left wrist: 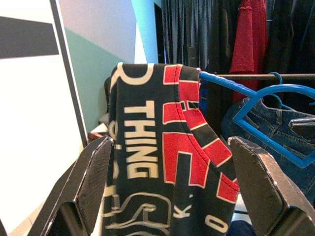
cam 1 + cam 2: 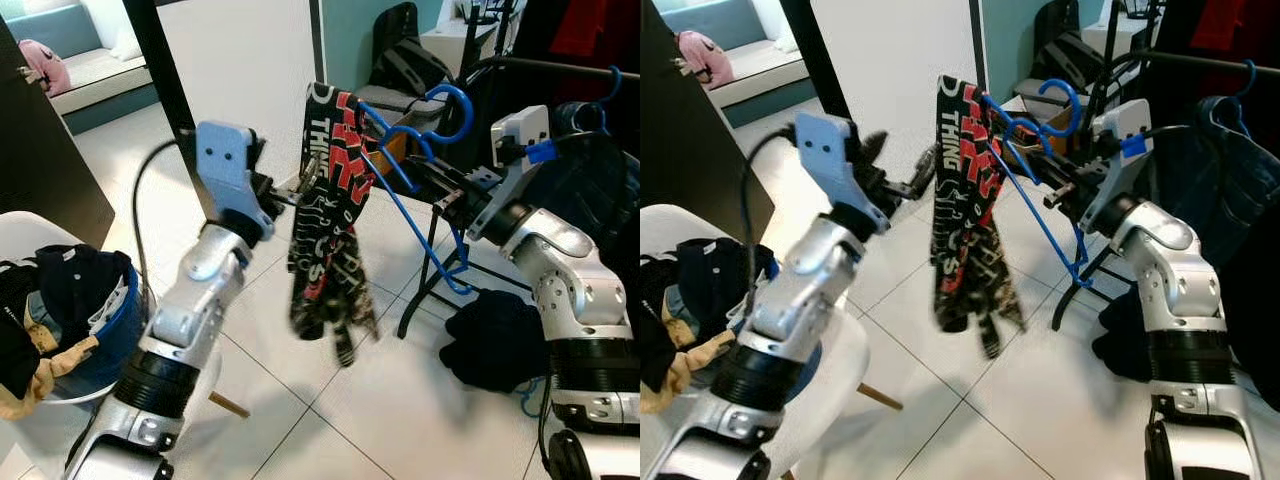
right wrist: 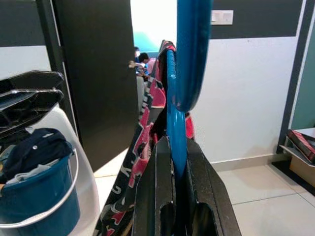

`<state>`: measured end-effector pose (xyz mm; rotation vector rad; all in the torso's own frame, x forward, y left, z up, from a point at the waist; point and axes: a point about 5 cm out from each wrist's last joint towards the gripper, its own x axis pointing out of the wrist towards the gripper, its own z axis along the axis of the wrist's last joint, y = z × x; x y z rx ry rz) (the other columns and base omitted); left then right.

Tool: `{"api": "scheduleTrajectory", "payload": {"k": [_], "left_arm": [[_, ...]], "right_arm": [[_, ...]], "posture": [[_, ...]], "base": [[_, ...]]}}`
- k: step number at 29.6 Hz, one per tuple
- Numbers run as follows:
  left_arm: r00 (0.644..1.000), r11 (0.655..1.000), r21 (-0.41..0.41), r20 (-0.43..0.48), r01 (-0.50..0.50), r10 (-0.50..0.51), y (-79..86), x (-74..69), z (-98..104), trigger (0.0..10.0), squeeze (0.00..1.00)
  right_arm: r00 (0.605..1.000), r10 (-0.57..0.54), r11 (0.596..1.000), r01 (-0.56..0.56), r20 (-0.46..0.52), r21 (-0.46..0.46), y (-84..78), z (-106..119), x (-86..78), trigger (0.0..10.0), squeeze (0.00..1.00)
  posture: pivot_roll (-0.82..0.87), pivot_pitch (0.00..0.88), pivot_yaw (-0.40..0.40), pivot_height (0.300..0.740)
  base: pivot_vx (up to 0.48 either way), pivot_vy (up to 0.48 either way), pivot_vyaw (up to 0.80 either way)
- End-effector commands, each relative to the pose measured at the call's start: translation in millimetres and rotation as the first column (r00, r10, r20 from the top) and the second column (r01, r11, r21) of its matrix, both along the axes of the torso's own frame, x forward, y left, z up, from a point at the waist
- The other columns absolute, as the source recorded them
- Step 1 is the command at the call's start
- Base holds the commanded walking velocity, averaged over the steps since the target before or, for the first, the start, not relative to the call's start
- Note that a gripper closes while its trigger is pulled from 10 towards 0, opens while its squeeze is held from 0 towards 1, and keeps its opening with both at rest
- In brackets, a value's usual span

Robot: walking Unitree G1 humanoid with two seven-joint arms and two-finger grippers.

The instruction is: Hang hanger

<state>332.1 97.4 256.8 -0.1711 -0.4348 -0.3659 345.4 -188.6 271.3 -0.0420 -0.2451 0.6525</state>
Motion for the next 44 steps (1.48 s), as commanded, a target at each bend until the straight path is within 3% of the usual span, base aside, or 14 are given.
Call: {"api": "scheduleTrajectory", "payload": {"k": [1, 2, 5, 7, 8, 9, 10, 12, 17, 24, 26, 32, 33, 44], "left_arm": [[0.999, 1.000, -0.022, -0.040, -0.004, 0.003, -0.6, -1.2, -4.9, 10.0, 0.00], [0.995, 0.999, -0.048, -0.103, -0.013, 0.008, -8.7, -5.6, -14.0, 10.0, 0.00], [0.991, 1.000, -0.021, -0.136, -0.010, 0.007, -16.8, -10.2, -21.9, 10.0, 0.00], [0.991, 0.999, 0.033, -0.135, -0.007, 0.012, -23.4, -14.0, -25.7, 10.0, 0.00], [0.994, 0.994, 0.111, -0.107, 0.004, 0.008, -30.3, -17.7, -27.0, 10.0, 0.00], [0.994, 0.994, 0.111, -0.107, 0.004, 0.008, -30.3, -17.7, -27.0, 10.0, 0.00], [0.997, 0.980, 0.198, -0.077, 0.009, 0.006, -36.9, -21.7, -26.8, 10.0, 0.00], [0.999, 0.965, 0.263, -0.053, 0.005, 0.009, -42.4, -24.9, -27.5, 10.0, 0.00], [0.998, 0.943, 0.332, -0.034, -0.039, 0.054, -49.3, -28.2, -29.8, 10.0, 0.00], [0.992, 0.932, 0.345, -0.017, -0.110, 0.124, -53.6, -25.3, -31.4, 9.7, 0.00], [0.985, 0.926, 0.343, -0.002, -0.160, 0.171, -52.8, -22.8, -30.2, 7.8, 0.00], [0.981, 0.924, 0.333, 0.011, -0.188, 0.196, -51.4, -21.0, -29.0, 8.2, 0.00], [0.979, 0.929, 0.314, 0.021, -0.197, 0.201, -50.6, -20.6, -26.5, 10.0, 0.00], [0.973, 0.949, 0.217, 0.037, -0.230, 0.227, -45.8, -19.4, -15.2, 10.0, 0.00]], "right_arm": [[0.997, 0.017, 1.000, -0.018, 0.080, 0.012, 7.1, 16.6, -0.6, 10.0, 0.00], [0.996, 0.026, 1.000, -0.027, 0.088, 0.013, 11.3, 19.1, -0.7, 10.0, 0.00], [0.995, 0.039, 0.999, -0.041, 0.096, 0.013, 16.6, 21.9, -1.1, 10.0, 0.00], [0.993, 0.054, 0.998, -0.056, 0.103, 0.013, 21.6, 24.0, -1.7, 10.0, 0.00], [0.992, 0.065, 0.998, -0.067, 0.108, 0.013, 26.3, 25.8, -2.0, 10.0, 0.00], [0.992, 0.065, 0.998, -0.067, 0.108, 0.013, 26.3, 25.8, -2.0, 10.0, 0.00], [0.991, 0.070, 0.997, -0.072, 0.110, 0.013, 30.0, 27.0, -2.0, 10.0, 0.00], [0.991, 0.074, 0.997, -0.076, 0.112, 0.012, 33.6, 28.0, -2.0, 10.0, 0.00], [0.990, 0.080, 0.996, -0.083, 0.117, 0.014, 40.1, 31.5, -2.0, 10.0, 0.00], [0.987, 0.095, 0.995, -0.099, 0.128, 0.025, 48.1, 36.6, -3.6, 10.0, 0.00], [0.984, 0.114, 0.993, -0.118, 0.134, 0.029, 53.0, 39.1, -5.7, 10.0, 0.00], [0.981, 0.132, 0.990, -0.137, 0.140, 0.032, 56.8, 41.6, -8.0, 10.0, 0.00], [0.979, 0.142, 0.988, -0.149, 0.144, 0.035, 58.8, 43.5, -9.8, 10.0, 0.00], [0.972, 0.191, 0.979, -0.200, 0.139, 0.048, 71.5, 43.7, -16.6, 10.0, 0.00]], "posture": [[-0.07, 0.000, 0.089, 0.740], [-0.06, 0.000, 0.081, 0.740], [-0.06, 0.000, 0.080, 0.740], [-0.06, 0.000, 0.080, 0.740], [-0.06, 0.000, 0.080, 0.740], [-0.06, 0.000, 0.080, 0.740], [-0.06, 0.000, 0.079, 0.740], [-0.06, 0.000, 0.080, 0.740], [-0.06, 0.000, 0.084, 0.740], [-0.06, 0.000, 0.084, 0.740], [-0.06, 0.000, 0.084, 0.740], [-0.07, 0.000, 0.085, 0.740], [-0.07, 0.000, 0.088, 0.740], [-0.07, 0.000, 0.084, 0.740]], "base": [[0.000, 0.000, 0.00], [0.000, 0.000, 0.00], [0.000, 0.000, 0.00], [0.000, 0.000, 0.00], [0.000, 0.000, 0.00], [0.000, 0.000, 0.00], [0.000, 0.000, 0.00], [0.000, 0.000, 0.00], [0.000, 0.000, 0.00], [0.000, 0.000, 0.00], [0.000, 0.000, 0.00], [0.000, 0.000, 0.00], [0.000, 0.000, 0.00], [0.000, 0.000, 0.00]]}}
